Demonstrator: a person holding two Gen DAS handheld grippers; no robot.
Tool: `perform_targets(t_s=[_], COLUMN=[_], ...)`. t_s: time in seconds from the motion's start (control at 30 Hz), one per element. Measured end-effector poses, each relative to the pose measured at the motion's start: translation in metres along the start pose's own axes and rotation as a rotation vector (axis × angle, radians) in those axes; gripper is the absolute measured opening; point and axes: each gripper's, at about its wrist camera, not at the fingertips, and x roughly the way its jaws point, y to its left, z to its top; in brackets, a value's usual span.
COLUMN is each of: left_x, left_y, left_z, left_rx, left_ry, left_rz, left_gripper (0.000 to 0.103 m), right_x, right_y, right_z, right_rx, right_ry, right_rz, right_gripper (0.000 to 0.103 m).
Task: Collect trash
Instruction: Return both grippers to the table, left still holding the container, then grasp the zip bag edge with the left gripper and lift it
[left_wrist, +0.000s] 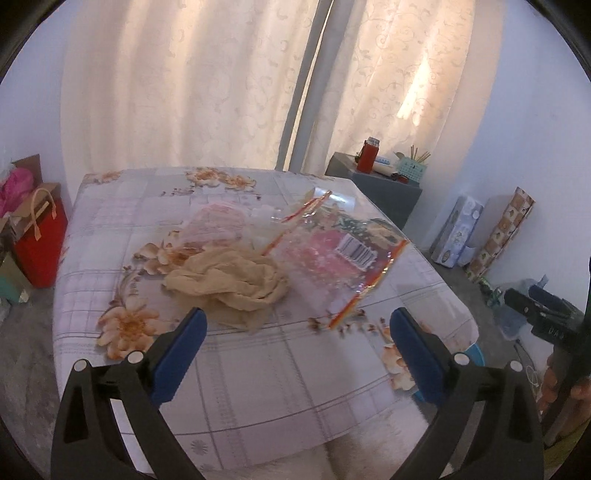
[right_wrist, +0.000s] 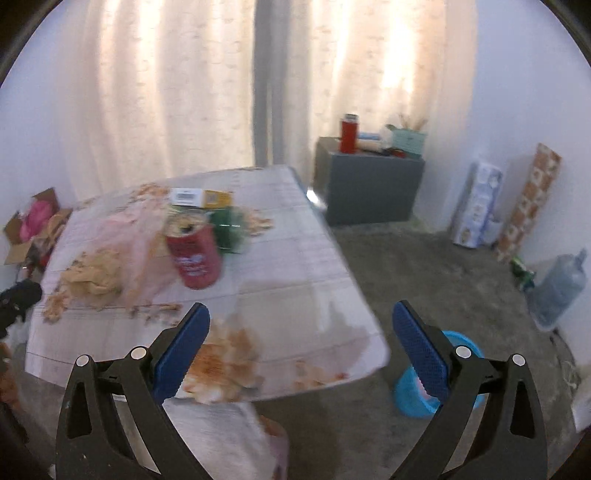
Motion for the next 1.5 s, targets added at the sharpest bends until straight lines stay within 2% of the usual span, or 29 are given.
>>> perform_targets(t_s=[0.13,0.17,0.23,0.33,0.43,0.53,0.6,0.77,0.9,1.07,1.2,1.3,1.47,1.5], left_x=[0.002,0.002,0.003,0.004,0.007,0.019,0.032,0.061,0.086,0.117,0.141,0.156,0.164,0.163], left_y=[0.013,0.015,0.018,0.015,0.006,-0.008,-0.023,-0.051,-0.082,-0.107,-0.114,-0.114,-0.111,-0.110], left_z=[-0.003,-0.004,-0.004,-0.004,-0.002,0.001,0.000,-0.007,-0.018,-0.029,-0.027,-0.024,-0.018,-0.017], left_rx=[-0.056,-0.072,-0.092,-0.068,-0.004,0.088,0.185,0.358,0.570,0.757,0.816,0.829,0.794,0.785], left_ry=[-0.014,-0.014,-0.017,-0.045,-0.086,-0.096,-0.095,-0.071,-0.081,-0.098,-0.097,-0.081,-0.043,-0.041], left_rz=[-0.064,-0.084,-0.109,-0.121,-0.134,-0.125,-0.097,-0.065,0.054,0.185,0.265,0.302,0.292,0.290], left_gripper=[0.097,0.097,0.097,0.097,0.097,0.097,0.097,0.097,0.097,0.092,0.082,0.070,0.040,0.037], right_x=[0.010,0.008,0.018,0.033,0.053,0.062,0.065,0.076,0.083,0.092,0.093,0.094,0.092,0.092], right_y=[0.018,0.031,0.032,0.034,0.037,0.042,0.042,0.038,0.030,0.019,0.011,0.007,0.001,0.000], right_z=[0.005,0.007,0.009,0.010,0.009,0.005,0.003,-0.002,-0.005,-0.007,-0.009,-0.011,-0.013,-0.013], right_rx=[0.043,0.058,0.102,0.160,0.202,0.221,0.226,0.248,0.277,0.306,0.327,0.339,0.349,0.351], right_ry=[0.008,0.013,0.043,0.092,0.137,0.168,0.180,0.203,0.222,0.233,0.236,0.238,0.239,0.240], right_rz=[0.158,0.183,0.230,0.275,0.282,0.279,0.279,0.281,0.284,0.284,0.287,0.291,0.293,0.291], right_gripper=[0.095,0.095,0.095,0.095,0.095,0.095,0.095,0.095,0.095,0.095,0.095,0.095,0.095,0.095])
